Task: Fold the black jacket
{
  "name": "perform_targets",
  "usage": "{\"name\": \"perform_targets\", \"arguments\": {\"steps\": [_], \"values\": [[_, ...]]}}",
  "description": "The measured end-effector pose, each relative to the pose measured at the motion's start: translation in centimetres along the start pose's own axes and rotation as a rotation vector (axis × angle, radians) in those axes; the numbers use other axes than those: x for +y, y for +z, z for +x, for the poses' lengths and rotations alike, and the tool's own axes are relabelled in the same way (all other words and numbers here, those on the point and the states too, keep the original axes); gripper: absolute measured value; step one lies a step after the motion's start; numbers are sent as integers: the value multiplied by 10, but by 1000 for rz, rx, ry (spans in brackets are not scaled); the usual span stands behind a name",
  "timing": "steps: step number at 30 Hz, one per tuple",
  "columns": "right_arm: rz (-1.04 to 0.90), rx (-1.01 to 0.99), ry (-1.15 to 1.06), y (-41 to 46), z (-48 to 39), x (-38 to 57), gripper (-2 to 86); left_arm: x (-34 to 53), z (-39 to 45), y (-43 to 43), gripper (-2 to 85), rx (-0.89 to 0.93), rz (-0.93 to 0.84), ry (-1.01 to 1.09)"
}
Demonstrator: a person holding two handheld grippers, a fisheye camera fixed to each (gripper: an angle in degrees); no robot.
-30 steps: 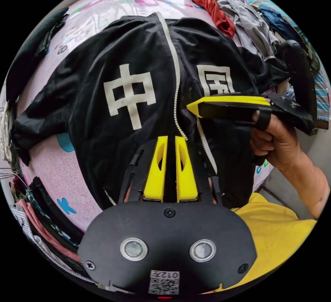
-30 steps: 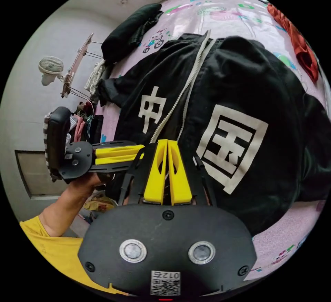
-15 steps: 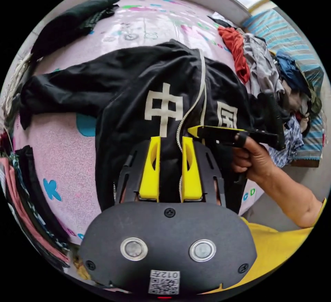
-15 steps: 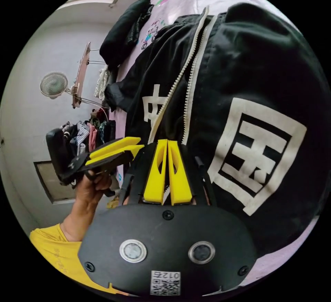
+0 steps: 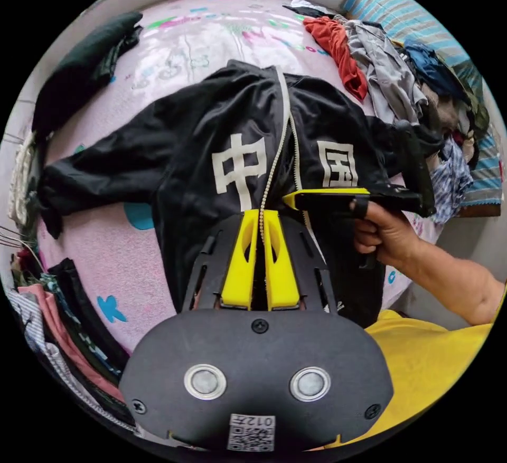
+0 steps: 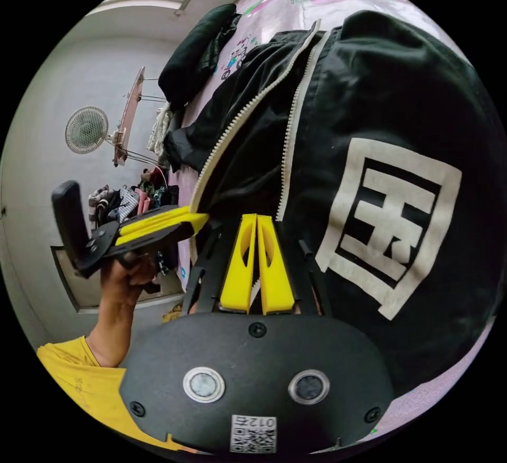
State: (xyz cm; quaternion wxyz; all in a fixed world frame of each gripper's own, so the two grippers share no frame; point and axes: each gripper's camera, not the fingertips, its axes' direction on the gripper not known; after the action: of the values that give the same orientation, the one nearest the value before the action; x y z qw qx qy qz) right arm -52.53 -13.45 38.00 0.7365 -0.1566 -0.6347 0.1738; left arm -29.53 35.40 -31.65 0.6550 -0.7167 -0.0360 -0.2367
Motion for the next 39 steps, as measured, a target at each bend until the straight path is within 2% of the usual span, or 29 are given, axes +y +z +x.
{"name": "perform_targets", "arguments": {"steps": [4,7,9,11,13,17,19,22,24,27,29,32,34,39], "values": [[-52,14,-4,20,-3,-15,0,4,53,3,10,-227,-47,166],[1,36,87,2,7,-12,0,9,88,38,17,-348,-158,292],[89,65,129,-21,12,-1,0,16,100,54,18,-432,-188,315],[188,108,113,-47,14,17,0,26,108,53,16,-519,-143,328],[197,128,91,-53,13,23,1,38,102,36,9,-566,-91,259],[181,122,-18,-47,-9,21,2,71,55,-27,4,-407,59,56],[159,138,-111,-37,-30,18,3,110,9,-61,4,-181,136,-76],[133,268,-280,-18,-72,11,3,170,-39,-70,7,106,211,-185],[116,346,-316,-8,-90,5,3,199,-55,-59,12,193,206,-241],[142,344,-216,-8,-90,-8,3,235,-55,-33,26,211,131,-289],[187,247,-19,-20,-60,-25,7,249,-42,-16,42,201,68,-287],[210,177,108,-37,-26,-52,15,266,-13,8,66,191,-9,-252],[230,212,122,-47,-18,-71,18,273,2,25,78,177,-56,-240],[141,223,127,-52,-14,-115,22,270,13,54,77,112,-150,-193]]}}
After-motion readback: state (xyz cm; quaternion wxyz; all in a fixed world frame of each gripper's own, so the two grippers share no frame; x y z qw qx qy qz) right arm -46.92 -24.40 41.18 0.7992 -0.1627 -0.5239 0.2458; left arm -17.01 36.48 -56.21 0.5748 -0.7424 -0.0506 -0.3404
